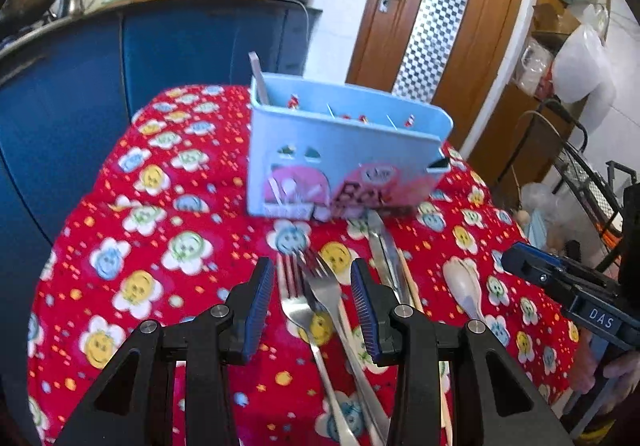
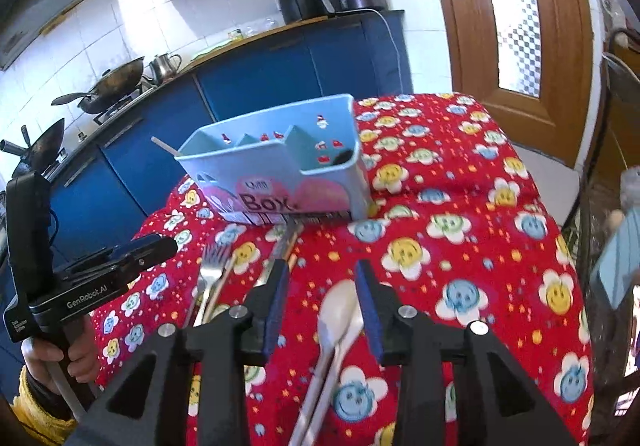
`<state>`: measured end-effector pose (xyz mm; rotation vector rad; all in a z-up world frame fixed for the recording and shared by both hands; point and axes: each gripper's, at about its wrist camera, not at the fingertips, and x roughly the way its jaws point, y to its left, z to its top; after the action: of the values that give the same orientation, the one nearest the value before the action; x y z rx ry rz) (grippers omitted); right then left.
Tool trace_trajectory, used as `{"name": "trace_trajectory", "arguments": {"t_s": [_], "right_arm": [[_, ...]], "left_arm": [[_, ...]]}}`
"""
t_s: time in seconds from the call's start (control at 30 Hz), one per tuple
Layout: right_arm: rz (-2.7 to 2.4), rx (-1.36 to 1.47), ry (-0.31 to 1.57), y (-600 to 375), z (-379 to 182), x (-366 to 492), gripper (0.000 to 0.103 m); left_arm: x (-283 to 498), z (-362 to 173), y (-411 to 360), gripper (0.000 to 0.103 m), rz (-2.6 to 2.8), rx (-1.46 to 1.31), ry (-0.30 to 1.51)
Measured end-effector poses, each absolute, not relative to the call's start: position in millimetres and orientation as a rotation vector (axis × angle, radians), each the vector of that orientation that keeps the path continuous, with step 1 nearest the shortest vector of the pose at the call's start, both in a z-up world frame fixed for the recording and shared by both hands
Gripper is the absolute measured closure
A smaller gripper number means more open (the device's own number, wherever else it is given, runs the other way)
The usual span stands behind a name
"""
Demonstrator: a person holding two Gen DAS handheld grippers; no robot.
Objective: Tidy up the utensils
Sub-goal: 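Move both tools back down to the utensils lying on the cloth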
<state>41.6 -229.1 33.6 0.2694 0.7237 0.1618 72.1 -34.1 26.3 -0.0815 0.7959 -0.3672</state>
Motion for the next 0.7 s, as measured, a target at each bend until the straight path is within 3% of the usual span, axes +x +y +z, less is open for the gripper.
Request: {"name": "trace_trajectory", "arguments": {"t_s": [0.13,0.7], "right_arm": [[0.150,0.291,0.733,-235,25,34,0.062],[0.139,0.357,0.758,-256,3,26,0.060]], "left_arm": [[76,16,-42,0.062,-0.383,-0.081,0.836],[89,-7,-55,0.083,-0.362,-0.107,0.947]]}}
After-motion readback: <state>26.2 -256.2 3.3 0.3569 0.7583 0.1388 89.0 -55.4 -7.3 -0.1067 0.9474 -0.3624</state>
